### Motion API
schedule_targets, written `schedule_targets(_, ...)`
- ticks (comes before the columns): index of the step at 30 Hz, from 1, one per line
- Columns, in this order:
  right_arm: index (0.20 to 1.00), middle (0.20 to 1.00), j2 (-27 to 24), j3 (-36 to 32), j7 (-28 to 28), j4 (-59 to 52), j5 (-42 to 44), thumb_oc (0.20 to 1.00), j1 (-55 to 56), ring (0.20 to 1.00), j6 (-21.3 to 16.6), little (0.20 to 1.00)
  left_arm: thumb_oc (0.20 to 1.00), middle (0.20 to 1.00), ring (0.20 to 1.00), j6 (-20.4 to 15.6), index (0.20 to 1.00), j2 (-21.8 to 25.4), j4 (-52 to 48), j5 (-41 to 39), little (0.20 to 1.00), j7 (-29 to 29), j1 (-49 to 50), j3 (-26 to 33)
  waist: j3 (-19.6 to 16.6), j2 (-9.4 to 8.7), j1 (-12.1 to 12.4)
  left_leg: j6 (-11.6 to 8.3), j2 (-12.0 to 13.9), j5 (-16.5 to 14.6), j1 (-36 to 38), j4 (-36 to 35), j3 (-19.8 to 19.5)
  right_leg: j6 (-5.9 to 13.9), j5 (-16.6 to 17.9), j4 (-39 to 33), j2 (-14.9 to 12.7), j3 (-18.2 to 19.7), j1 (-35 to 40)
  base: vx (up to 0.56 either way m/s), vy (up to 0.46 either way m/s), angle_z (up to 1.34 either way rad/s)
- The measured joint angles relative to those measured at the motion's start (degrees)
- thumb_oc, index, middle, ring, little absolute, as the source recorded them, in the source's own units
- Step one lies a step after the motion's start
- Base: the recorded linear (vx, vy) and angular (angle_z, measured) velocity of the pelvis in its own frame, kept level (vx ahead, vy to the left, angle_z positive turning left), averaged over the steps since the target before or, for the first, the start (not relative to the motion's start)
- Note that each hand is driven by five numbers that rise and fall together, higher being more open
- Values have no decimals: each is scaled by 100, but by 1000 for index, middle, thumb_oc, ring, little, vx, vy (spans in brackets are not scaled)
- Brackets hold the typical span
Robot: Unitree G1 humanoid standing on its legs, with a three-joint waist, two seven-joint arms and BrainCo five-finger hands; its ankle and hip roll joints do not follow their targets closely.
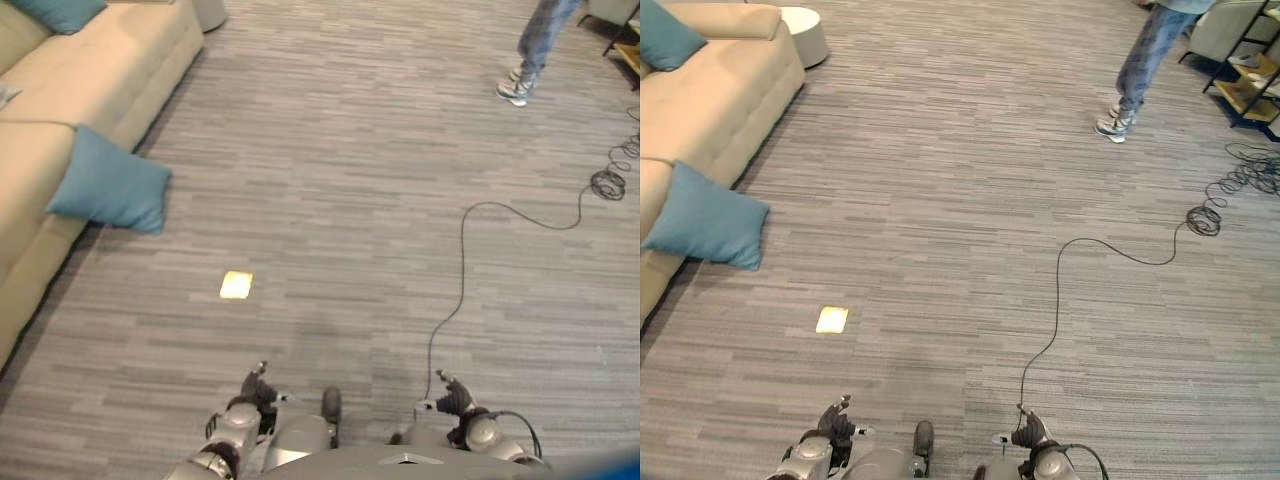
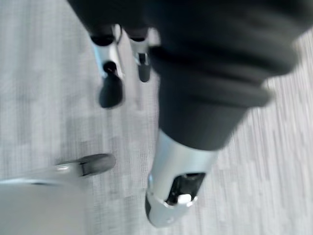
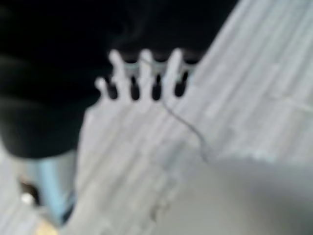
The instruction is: Pick up all the scattered cushions and arrange them neatly on the sofa.
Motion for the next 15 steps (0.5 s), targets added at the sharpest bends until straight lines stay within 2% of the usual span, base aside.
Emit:
schedule_targets(1,1000,1000,8,12,-6,-13,-72,1000,-38,1000,1,1000,1000,1000,1000,-14,1000,-30,-61,1,1000,3,-6,-6,21,37,-30,-11,-8,-34,80,-6,-35,-28,7,-452,-105,-138,-9,187,-109,38)
schedule_targets(3,1000,1000,13,29,5,-16,-97,1000,-103,1000,-7,1000,1000,1000,1000,-9,1000,-62,-79,1,1000,17,-19,-6,46,27,-21,-152,-27,-148,200,-18,-56,-73,45,-1190,-220,-207,-174,322,-228,24)
schedule_targets(4,1000,1000,4,-11,13,-7,-102,1000,-133,1000,-10,1000,1000,1000,1000,-10,1000,-66,-56,3,1000,53,-10,56,48,36,-24,-425,2,-505,233,18,-22,-58,250,-2112,-303,-308,-303,344,-242,3)
schedule_targets(5,1000,1000,29,-20,9,26,-162,1000,-170,1000,13,1000,1000,1000,1000,2,1000,-58,23,0,1000,68,62,130,58,53,-18,-422,-22,-574,266,14,35,-28,479,-2864,-338,-393,-355,407,-260,-17)
schedule_targets(6,1000,1000,43,-61,5,-36,-203,1000,-211,1000,0,1000,1000,1000,1000,31,1000,-40,96,1,1000,98,169,163,130,57,-18,-162,-72,-522,425,-10,150,-20,978,-3602,-357,-378,-429,440,-308,-25)
schedule_targets(8,1000,1000,52,-151,-6,-30,-218,1000,-242,1000,5,1000,1000,1000,1000,19,1000,-51,223,1,1000,100,211,184,125,70,-95,-358,-71,-735,667,-2,95,28,1398,-3953,-402,-375,-468,484,-365,3)
schedule_targets(9,1000,1000,81,-114,-5,93,-241,1000,-297,1000,51,1000,1000,1000,1000,12,1000,-65,267,4,1000,99,243,181,84,41,-85,-399,-62,-870,875,-13,63,-55,1614,-4078,-327,-404,-371,390,-333,22)
schedule_targets(10,1000,1000,149,-76,-4,205,-256,1000,-322,1000,61,1000,1000,1000,1000,0,1000,-65,264,11,1000,105,332,184,23,-4,-61,-502,-28,-978,1008,-16,18,-97,1659,-3951,-300,-402,-320,446,-433,36)
schedule_targets(11,1000,1000,188,-100,-7,257,-248,1000,-329,1000,82,1000,1000,1000,1000,2,1000,-65,270,15,1000,117,376,200,-17,69,-54,-589,122,-1120,1137,42,-115,-291,1760,-3779,-162,-327,-256,91,-147,58)
schedule_targets(12,1000,1000,200,-86,7,267,-255,1000,-288,1000,75,1000,1000,1000,1000,-5,1000,-65,261,14,1000,114,381,175,-86,37,-57,-685,250,-1177,1116,340,-206,-417,1899,-3713,-45,-354,-104,179,-402,84)
schedule_targets(13,1000,1000,220,-90,5,281,-256,1000,-149,1000,77,1000,1000,1000,1000,-16,1000,-80,254,2,1000,105,306,207,-158,-59,6,-747,341,-1222,829,1126,-210,-748,2072,-3885,51,-360,139,187,-459,69)
schedule_targets(14,1000,1000,220,-138,15,301,-256,1000,-131,1000,68,1000,1000,1000,1000,-28,1000,-114,262,-20,1000,101,371,227,-193,-53,64,-776,409,-1191,668,1468,-207,-790,2012,-3929,136,-418,286,278,-598,56)
schedule_targets(15,1000,1000,214,-352,5,363,-238,1000,-56,1000,59,1000,1000,1000,1000,-80,1000,-148,243,-79,1000,78,267,290,-222,-73,203,-883,623,-936,-196,3244,-179,-1009,1866,-4118,312,-580,532,213,-403,10)
